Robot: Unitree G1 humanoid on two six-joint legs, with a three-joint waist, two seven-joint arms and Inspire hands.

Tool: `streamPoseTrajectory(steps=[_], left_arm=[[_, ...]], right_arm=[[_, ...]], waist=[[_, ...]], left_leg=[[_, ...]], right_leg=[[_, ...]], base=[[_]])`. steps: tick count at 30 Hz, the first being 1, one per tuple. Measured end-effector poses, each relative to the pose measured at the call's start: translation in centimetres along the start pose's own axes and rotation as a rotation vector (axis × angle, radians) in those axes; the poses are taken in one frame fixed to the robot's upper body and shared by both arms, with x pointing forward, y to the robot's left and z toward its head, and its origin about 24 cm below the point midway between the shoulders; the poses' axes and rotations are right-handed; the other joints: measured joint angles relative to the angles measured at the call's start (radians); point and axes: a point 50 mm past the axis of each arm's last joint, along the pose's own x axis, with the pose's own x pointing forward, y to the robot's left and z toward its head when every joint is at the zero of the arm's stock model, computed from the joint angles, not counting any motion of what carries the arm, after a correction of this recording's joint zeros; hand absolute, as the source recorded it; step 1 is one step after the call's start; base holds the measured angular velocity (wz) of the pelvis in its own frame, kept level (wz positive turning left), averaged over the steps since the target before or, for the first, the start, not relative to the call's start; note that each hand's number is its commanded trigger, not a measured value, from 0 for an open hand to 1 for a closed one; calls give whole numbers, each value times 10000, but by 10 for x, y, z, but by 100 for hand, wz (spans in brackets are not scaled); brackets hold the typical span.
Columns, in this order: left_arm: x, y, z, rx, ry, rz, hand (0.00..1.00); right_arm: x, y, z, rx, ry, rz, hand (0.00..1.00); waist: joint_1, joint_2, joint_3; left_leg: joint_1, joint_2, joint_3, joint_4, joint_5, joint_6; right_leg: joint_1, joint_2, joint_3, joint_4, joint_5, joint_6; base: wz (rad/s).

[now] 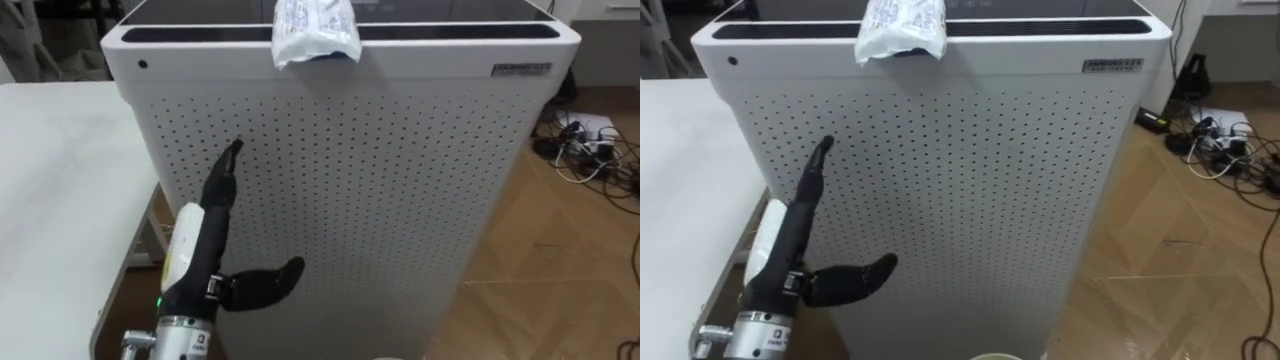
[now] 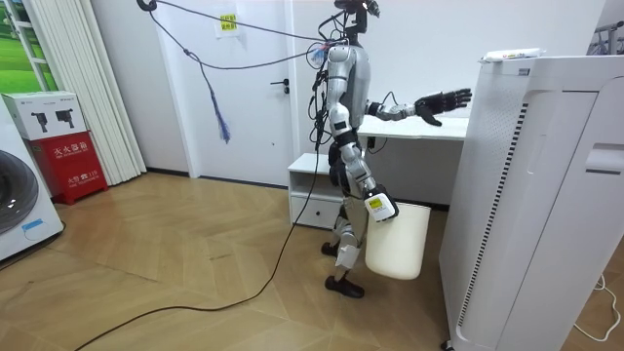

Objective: Pick garbage

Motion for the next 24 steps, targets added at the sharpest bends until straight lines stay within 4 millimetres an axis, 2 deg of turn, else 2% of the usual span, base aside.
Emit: streamPoseTrajectory(steps=[8,14,18,21,24], left_arm=[[5,12,10,269,-747,1153,0],[10,18,20,209,-1326,1793,0],[23,24,36,39,-2212,2206,0],[27,27,48,-67,-2766,2415,0],[26,28,51,201,-3041,2475,0]], right_arm=[[0,6,-2,-235,9,183,100],[0,13,1,-210,-173,493,100],[0,14,-1,-186,-130,683,100],[-1,15,-3,-153,-98,706,100],[-1,15,-3,-155,-90,692,100]], waist=[[19,82,-13],[-141,108,-7],[-247,186,44],[-265,237,47],[-397,307,41]], left_leg=[[643,-48,109,-462,0,0],[704,-65,155,-653,0,0],[747,-59,151,-665,0,1],[799,-59,151,-704,0,1],[828,-56,151,-769,0,1]], right_leg=[[426,48,246,-276,84,134],[439,30,251,-303,122,198],[579,24,202,-488,144,234],[639,24,207,-540,147,241],[668,17,174,-615,182,265]], base=[[-13],[1],[5],[-1],[3]])
